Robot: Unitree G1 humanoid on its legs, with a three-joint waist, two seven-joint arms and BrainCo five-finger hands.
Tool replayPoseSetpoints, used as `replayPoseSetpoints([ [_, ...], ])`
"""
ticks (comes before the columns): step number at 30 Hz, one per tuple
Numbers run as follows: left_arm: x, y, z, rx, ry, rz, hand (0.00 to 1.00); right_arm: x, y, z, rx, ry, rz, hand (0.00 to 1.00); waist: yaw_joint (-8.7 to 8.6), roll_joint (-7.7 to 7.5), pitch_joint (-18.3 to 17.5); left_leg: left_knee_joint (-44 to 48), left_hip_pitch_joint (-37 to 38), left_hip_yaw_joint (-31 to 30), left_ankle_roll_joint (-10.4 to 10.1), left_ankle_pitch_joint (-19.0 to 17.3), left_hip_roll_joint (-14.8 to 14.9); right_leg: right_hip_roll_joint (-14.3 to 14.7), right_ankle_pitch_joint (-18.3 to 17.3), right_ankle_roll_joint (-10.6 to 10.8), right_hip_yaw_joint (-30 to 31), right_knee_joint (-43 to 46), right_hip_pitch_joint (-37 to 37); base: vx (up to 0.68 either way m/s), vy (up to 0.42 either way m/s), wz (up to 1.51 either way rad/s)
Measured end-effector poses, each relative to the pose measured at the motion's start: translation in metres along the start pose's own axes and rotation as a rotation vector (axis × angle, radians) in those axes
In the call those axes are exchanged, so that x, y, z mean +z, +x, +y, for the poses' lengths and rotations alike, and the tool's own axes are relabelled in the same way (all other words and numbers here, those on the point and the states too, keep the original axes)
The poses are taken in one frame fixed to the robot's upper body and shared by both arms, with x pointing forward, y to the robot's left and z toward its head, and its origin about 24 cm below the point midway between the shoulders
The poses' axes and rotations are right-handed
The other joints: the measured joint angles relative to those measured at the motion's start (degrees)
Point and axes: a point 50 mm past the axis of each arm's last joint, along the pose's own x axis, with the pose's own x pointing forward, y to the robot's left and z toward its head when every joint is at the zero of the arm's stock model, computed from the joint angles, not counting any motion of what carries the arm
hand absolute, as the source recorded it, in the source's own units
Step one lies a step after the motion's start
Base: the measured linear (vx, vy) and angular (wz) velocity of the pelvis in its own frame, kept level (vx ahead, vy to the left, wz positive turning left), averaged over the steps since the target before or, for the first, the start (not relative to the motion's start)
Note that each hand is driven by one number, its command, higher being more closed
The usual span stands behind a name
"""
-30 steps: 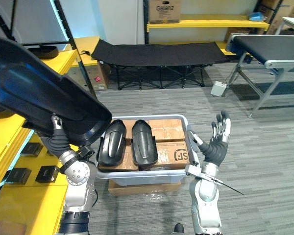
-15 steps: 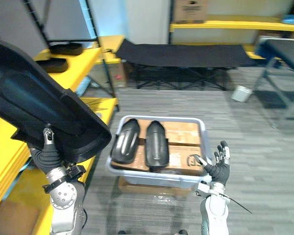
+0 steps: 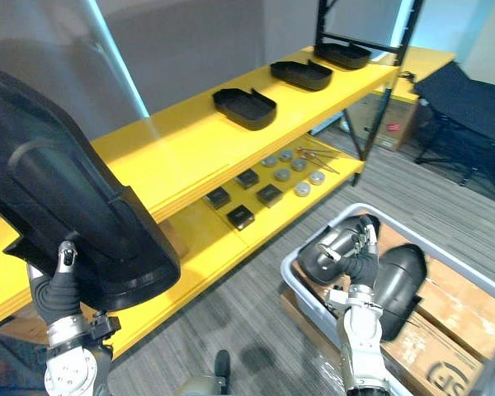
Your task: Walk over and take plastic housings, then place them on the shelf
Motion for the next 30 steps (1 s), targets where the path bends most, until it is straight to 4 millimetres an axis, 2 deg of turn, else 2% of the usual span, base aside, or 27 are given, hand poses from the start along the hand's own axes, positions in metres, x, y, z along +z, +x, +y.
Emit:
replayPoseSetpoints([
  [3, -0.001, -0.001, 0.000, -0.002, -0.027, 0.010, 1.00, 0.002, 0.002, 0.008, 0.031, 0.024, -0.011, 0.00, 0.02, -1.38, 2.32, 1.15, -0.06, 1.42, 0.11, -0.75, -0.93, -1.22, -0.18, -0.26, 1.37, 0.17, -0.51, -0.04, 0.051, -0.22],
  [5, -0.001, -0.001, -0.003, -0.011, -0.035, 0.010, 1.00, 0.005, 0.003, 0.011, 0.036, 0.036, -0.023, 0.00, -0.42, -2.25, 4.32, 7.23, -2.81, 1.89, 0.22, -3.66, -1.49, -3.01, -2.18, 0.22, 1.67, 2.30, -1.54, -0.07, 0.045, -0.12],
  [7, -0.001, -0.001, -0.004, -0.014, -0.038, 0.011, 1.00, 0.006, 0.003, 0.011, 0.029, 0.022, -0.029, 0.00, -0.46, -2.11, 5.72, 11.90, -4.52, 1.95, 0.53, -6.13, -1.80, -4.06, -2.92, 1.26, 1.88, 3.37, -1.39, -0.03, 0.081, 0.02],
  [10, 0.001, -0.001, -0.001, -0.011, -0.030, 0.005, 1.00, 0.005, 0.002, 0.013, 0.022, 0.025, -0.028, 0.00, -0.16, -2.85, 6.30, 18.59, -7.21, 2.29, 1.71, -10.61, -2.81, -6.53, -5.75, 0.27, 1.23, 4.50, -1.01, 0.01, 0.153, 0.07],
  [11, 0.002, 0.000, -0.001, -0.029, -0.028, -0.005, 1.00, 0.004, -0.003, 0.008, 0.008, 0.021, -0.019, 0.00, 0.16, -3.61, 6.67, 24.49, -7.15, 4.22, 4.36, -14.38, -4.02, -8.27, -6.06, -1.44, 1.21, 6.42, 0.79, 0.16, 0.213, 0.17],
  [12, 0.003, 0.000, -0.002, -0.033, -0.033, -0.009, 1.00, 0.005, -0.005, 0.001, -0.001, 0.003, -0.022, 0.00, -0.12, -2.52, 6.48, 26.79, -7.02, 4.12, 3.73, -17.97, -4.06, -9.72, -5.41, -3.58, 2.24, 13.53, -0.61, 0.20, 0.228, 0.33],
  [13, 0.003, 0.001, -0.003, -0.039, -0.033, -0.013, 1.00, 0.003, -0.009, -0.002, -0.009, -0.003, -0.011, 0.00, -0.38, -2.50, 6.43, 27.64, -6.92, 3.56, 3.64, -19.15, -4.97, -11.60, -4.16, -5.74, 4.42, 19.82, -2.83, 0.21, 0.233, 0.62],
  [14, 0.004, 0.004, -0.005, -0.042, -0.034, -0.027, 1.00, 0.000, -0.014, -0.007, -0.022, -0.010, 0.006, 0.00, -0.89, -2.93, 6.22, 26.89, -5.90, 2.53, 4.22, -19.82, -6.25, -14.18, 2.16, -13.98, 9.60, 31.42, -9.17, 0.19, 0.242, 0.70],
  [15, 0.006, 0.007, -0.004, -0.047, -0.022, -0.044, 1.00, -0.002, -0.016, -0.009, -0.016, -0.011, 0.014, 0.00, -1.53, -2.73, 5.99, 24.38, -4.09, 0.91, 4.41, -19.87, -6.96, -13.89, 13.29, -15.81, 15.38, 37.78, -14.16, 0.21, 0.221, 0.61],
  [16, 0.008, 0.008, -0.003, -0.045, -0.010, -0.058, 1.00, -0.002, -0.016, -0.009, -0.014, -0.007, 0.013, 0.00, -2.00, -2.73, 5.91, 22.96, -3.24, 0.14, 4.54, -19.80, -7.10, -13.03, 15.40, -14.58, 18.23, 40.43, -16.17, 0.21, 0.150, 0.58],
  [17, 0.010, 0.011, -0.001, -0.033, 0.002, -0.075, 1.00, -0.001, -0.017, -0.006, 0.005, 0.007, 0.009, 0.00, -2.47, -2.74, 5.95, 21.58, -2.71, -1.87, 5.81, -19.07, -7.12, -9.94, 10.84, -10.71, 21.96, 44.10, -19.30, 0.29, 0.126, 0.79],
  [18, 0.013, 0.018, -0.001, -0.033, 0.028, -0.112, 1.00, 0.001, -0.020, -0.003, 0.025, 0.025, 0.001, 0.00, -3.22, -3.20, 6.02, 18.66, -1.11, -5.03, 6.62, -18.29, -7.23, -3.74, 3.55, -7.23, 25.28, 44.87, -22.54, 0.29, 0.108, 0.90],
  [19, 0.013, 0.020, -0.001, -0.026, 0.030, -0.120, 1.00, 0.001, -0.021, -0.003, 0.032, 0.026, -0.001, 0.00, -3.60, -3.07, 6.08, 17.38, -0.23, -6.44, 6.55, -17.92, -7.37, -1.53, 1.20, -6.56, 25.76, 43.20, -23.15, 0.38, 0.088, 1.09],
  [20, 0.015, 0.024, -0.004, -0.021, 0.015, -0.135, 1.00, 0.005, -0.022, -0.005, 0.034, 0.026, -0.019, 0.00, -4.04, -3.06, 6.05, 14.75, 2.07, -8.86, 6.04, -17.06, -7.64, 2.44, -2.54, -5.65, 26.38, 37.48, -23.85, 0.27, 0.012, 0.86],
  [21, 0.015, 0.026, -0.005, -0.019, 0.008, -0.143, 1.00, 0.009, -0.022, -0.006, 0.038, 0.025, -0.034, 0.00, -4.16, -3.12, 5.99, 13.91, 3.12, -9.91, 5.96, -16.89, -7.72, 3.91, -3.58, -5.76, 26.48, 34.05, -24.11, 0.42, -0.036, 1.03],
  [22, 0.017, 0.032, -0.008, -0.019, -0.005, -0.162, 1.00, 0.018, -0.019, -0.005, 0.054, 0.026, -0.076, 0.00, -4.19, -3.02, 5.94, 12.93, 4.65, -11.47, 5.67, -16.72, -7.90, 6.00, -4.45, -5.79, 27.34, 26.96, -25.27, 0.42, -0.083, 1.00],
  [24, 0.016, 0.039, -0.013, -0.030, -0.011, -0.171, 1.00, 0.028, -0.016, -0.003, 0.093, 0.038, -0.132, 0.00, -4.49, -3.06, 5.82, 13.12, 6.35, -15.22, 4.16, -17.68, -8.26, 8.16, -3.92, -5.11, 31.71, 20.11, -27.77, 0.37, -0.120, 1.14],
  [25, 0.015, 0.040, -0.013, -0.025, -0.009, -0.166, 1.00, 0.029, -0.014, -0.002, 0.111, 0.055, -0.139, 0.00, -4.92, -3.24, 5.72, 13.12, 7.36, -16.71, 3.37, -18.21, -8.28, 8.35, -3.01, -4.01, 33.07, 17.82, -28.16, 0.34, -0.190, 1.15],
  [26, 0.014, 0.039, -0.011, -0.013, -0.003, -0.161, 1.00, 0.031, -0.012, 0.001, 0.132, 0.069, -0.148, 0.00, -5.03, -4.22, 5.03, 13.16, 8.63, -17.40, 2.07, -19.51, -8.57, 8.01, 1.47, -3.83, 34.04, 13.49, -27.67, 0.35, -0.220, 1.02],
  [27, 0.013, 0.036, -0.007, 0.000, 0.014, -0.152, 1.00, 0.033, -0.011, 0.004, 0.156, 0.090, -0.157, 0.00, -4.81, -5.80, 3.95, 13.48, 9.42, -17.44, 1.43, -21.21, -9.12, 7.11, 8.31, -4.17, 34.03, 9.77, -27.24, 0.37, -0.283, 0.76],
  [28, 0.011, 0.033, -0.006, 0.013, 0.015, -0.135, 1.00, 0.035, -0.008, 0.006, 0.177, 0.091, -0.166, 0.00, -4.60, -5.67, 3.26, 14.40, 9.32, -17.63, 1.25, -22.59, -8.78, 6.97, 5.85, -3.43, 33.60, 9.68, -26.80, 0.36, -0.287, 0.44],
  [29, 0.003, 0.023, -0.005, 0.050, 0.005, -0.071, 1.00, 0.043, 0.001, 0.009, 0.239, 0.065, -0.202, 0.00, -3.32, -2.56, 2.08, 16.99, 7.91, -17.36, 0.11, -23.90, -5.57, 9.39, 6.42, -4.56, 30.83, 6.47, -24.39, 0.35, -0.271, 0.30],
  [30, 0.001, 0.021, -0.005, 0.056, 0.004, -0.057, 1.00, 0.046, 0.003, 0.009, 0.252, 0.054, -0.213, 0.00, -3.19, -1.74, 1.90, 16.96, 8.02, -16.96, 0.07, -23.88, -4.76, 10.01, 6.66, -4.92, 30.06, 5.12, -23.37, 0.30, -0.208, 0.44],
])
